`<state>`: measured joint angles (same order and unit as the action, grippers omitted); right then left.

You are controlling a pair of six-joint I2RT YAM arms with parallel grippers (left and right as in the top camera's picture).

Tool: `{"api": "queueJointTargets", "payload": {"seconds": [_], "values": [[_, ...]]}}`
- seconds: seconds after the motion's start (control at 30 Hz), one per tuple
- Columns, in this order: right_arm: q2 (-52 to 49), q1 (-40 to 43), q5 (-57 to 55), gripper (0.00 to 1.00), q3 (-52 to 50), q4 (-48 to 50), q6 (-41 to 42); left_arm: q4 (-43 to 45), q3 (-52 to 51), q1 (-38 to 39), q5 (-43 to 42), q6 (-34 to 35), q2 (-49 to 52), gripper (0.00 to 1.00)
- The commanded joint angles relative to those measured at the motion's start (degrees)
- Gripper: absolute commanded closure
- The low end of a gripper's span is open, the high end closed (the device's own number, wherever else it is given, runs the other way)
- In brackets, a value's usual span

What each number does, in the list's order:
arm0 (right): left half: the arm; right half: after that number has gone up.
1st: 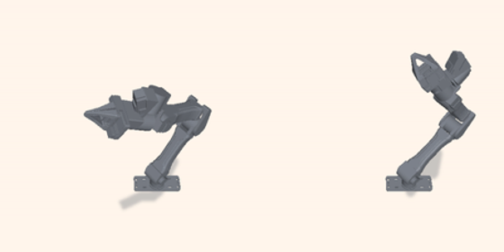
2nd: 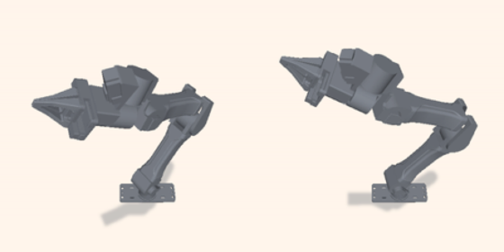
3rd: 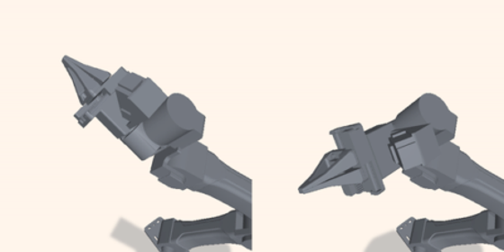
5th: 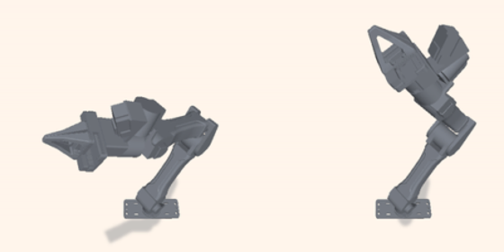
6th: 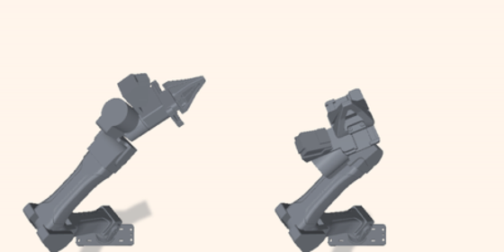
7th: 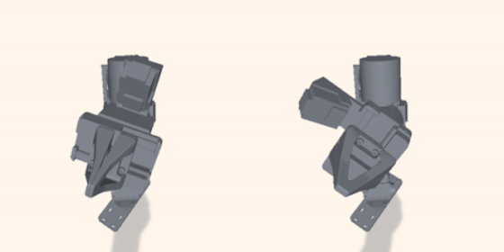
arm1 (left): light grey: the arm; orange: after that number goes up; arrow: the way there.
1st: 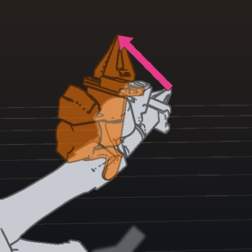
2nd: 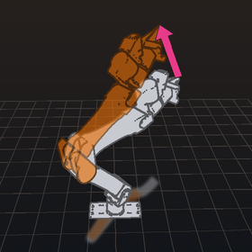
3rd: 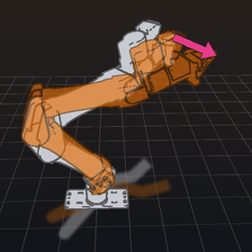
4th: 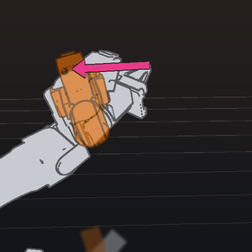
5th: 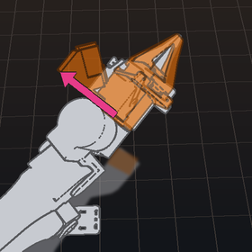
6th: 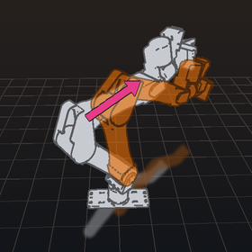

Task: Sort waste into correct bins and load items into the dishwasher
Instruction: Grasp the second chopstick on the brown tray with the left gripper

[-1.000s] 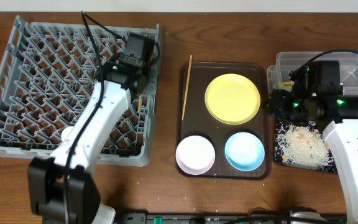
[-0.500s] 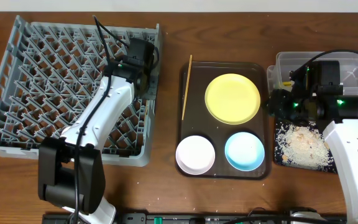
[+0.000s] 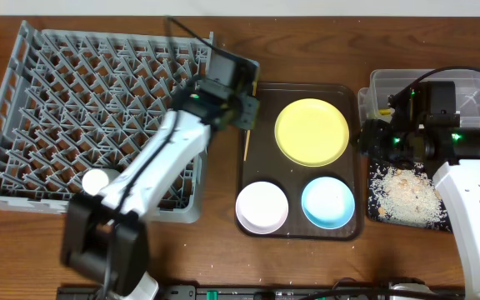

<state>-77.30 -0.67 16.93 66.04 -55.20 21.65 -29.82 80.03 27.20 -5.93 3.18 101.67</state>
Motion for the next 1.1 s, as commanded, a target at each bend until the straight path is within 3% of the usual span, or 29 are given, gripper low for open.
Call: {"api": "queueJointTargets", "payload": {"seconds": [0.0,0.3,0.43,0.9,1.07], "values": [[0.15,-0.48,-0.22,0.41,0.59,0.11,-0.74,2.23,0.39,0.63,3.80,0.31,6.34,0.48],[0.15,-0.48,-0.22,0.40,0.59,0.13,-0.72,8.37,0.39,0.92,3.82,0.31,15.50,0.50],[0.15,-0.48,-0.22,0.40,0.59,0.13,-0.72,8.48,0.39,0.92,3.08,0.52,17.64,0.60],[0.15,-0.48,-0.20,0.39,0.59,0.13,-0.72,7.56,0.33,1.03,-0.04,0.50,21.86,0.73],[0.15,-0.48,-0.20,0.38,0.59,0.11,-0.72,6.80,0.39,1.01,-0.04,0.52,22.21,0.86]]}}
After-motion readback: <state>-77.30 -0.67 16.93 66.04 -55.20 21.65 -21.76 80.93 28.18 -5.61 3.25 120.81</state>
